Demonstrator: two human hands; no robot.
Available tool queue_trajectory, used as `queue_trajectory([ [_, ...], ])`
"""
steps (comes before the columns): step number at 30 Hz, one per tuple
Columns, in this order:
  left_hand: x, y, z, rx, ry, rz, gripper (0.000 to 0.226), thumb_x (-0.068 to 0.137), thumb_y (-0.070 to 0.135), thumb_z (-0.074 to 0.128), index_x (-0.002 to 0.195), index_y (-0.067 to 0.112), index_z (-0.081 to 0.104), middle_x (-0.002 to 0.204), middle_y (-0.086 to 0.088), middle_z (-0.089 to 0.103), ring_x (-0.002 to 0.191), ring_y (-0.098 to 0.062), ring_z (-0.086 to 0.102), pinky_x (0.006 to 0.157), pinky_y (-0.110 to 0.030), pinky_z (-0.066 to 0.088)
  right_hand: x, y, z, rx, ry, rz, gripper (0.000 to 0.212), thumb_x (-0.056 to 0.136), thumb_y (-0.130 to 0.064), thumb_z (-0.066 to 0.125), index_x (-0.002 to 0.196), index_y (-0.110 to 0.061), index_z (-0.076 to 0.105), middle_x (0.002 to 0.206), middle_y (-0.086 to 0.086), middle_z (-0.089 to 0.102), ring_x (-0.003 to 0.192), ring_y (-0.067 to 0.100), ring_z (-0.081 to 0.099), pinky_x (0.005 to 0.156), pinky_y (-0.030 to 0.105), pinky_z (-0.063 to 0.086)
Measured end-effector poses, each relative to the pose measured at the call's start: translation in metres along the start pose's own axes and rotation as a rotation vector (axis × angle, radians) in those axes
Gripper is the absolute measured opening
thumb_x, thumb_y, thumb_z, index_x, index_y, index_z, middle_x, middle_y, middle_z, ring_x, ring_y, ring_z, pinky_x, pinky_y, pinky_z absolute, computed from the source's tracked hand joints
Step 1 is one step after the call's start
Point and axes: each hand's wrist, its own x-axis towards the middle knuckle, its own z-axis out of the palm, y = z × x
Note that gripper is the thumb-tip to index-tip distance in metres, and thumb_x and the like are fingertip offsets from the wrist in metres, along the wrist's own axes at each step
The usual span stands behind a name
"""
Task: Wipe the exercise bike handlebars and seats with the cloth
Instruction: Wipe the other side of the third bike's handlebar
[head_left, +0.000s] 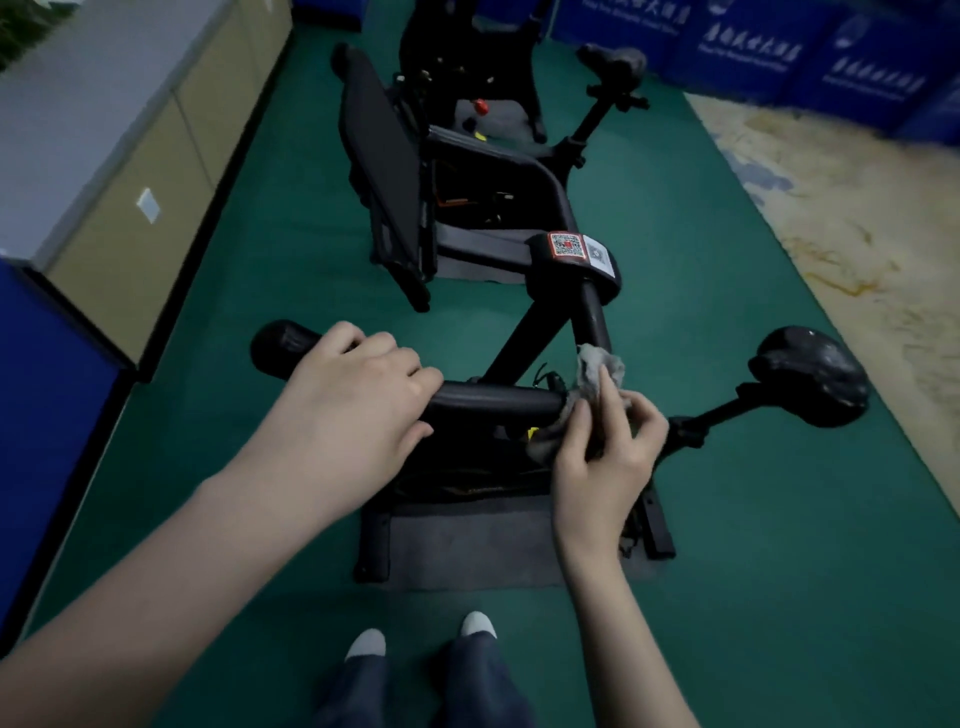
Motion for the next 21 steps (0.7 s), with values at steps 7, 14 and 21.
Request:
queue_trajectory([
  [7, 0.002, -0.011, 0.001, 0.038, 0.023, 0.141, 0.024, 0.064, 0.017, 0.076, 0.087, 0.015, 0.069, 0.079, 0.001, 0.065, 0.077, -0.024, 0.059, 0.071, -0.036, 0.039, -0.049, -0.045, 0.021, 0.418, 0.210, 0.619, 0.032, 0.091, -0.008, 0.062, 0.117, -0.020, 0.048, 0.125, 0.007, 0.057, 0.111, 0.013, 0.058, 0.091, 0.017, 0.048],
  [14, -0.004, -0.021, 0.004, 0.046, 0.119, 0.276, 0.048, 0.055, 0.001, 0.071, 0.103, 0.002, 0.070, 0.083, -0.011, 0.068, 0.076, -0.032, 0.061, 0.073, -0.037, 0.030, -0.088, -0.075, 0.066, 0.631, 0.087, 0.780, 0.031, 0.091, -0.001, 0.061, 0.116, -0.015, 0.049, 0.106, -0.004, 0.063, 0.089, -0.009, 0.062, 0.079, 0.009, 0.047],
  [21, -0.006, -0.028, 0.001, -0.005, 0.150, 0.354, 0.052, 0.055, 0.005, 0.047, 0.103, 0.000, 0.069, 0.087, -0.013, 0.069, 0.076, -0.033, 0.063, 0.072, -0.038, 0.029, -0.092, -0.064, 0.072, 0.744, -0.024, 0.764, 0.024, 0.082, 0.000, 0.066, 0.106, 0.002, 0.063, 0.101, 0.013, 0.071, 0.092, 0.021, 0.067, 0.089, 0.036, 0.054],
])
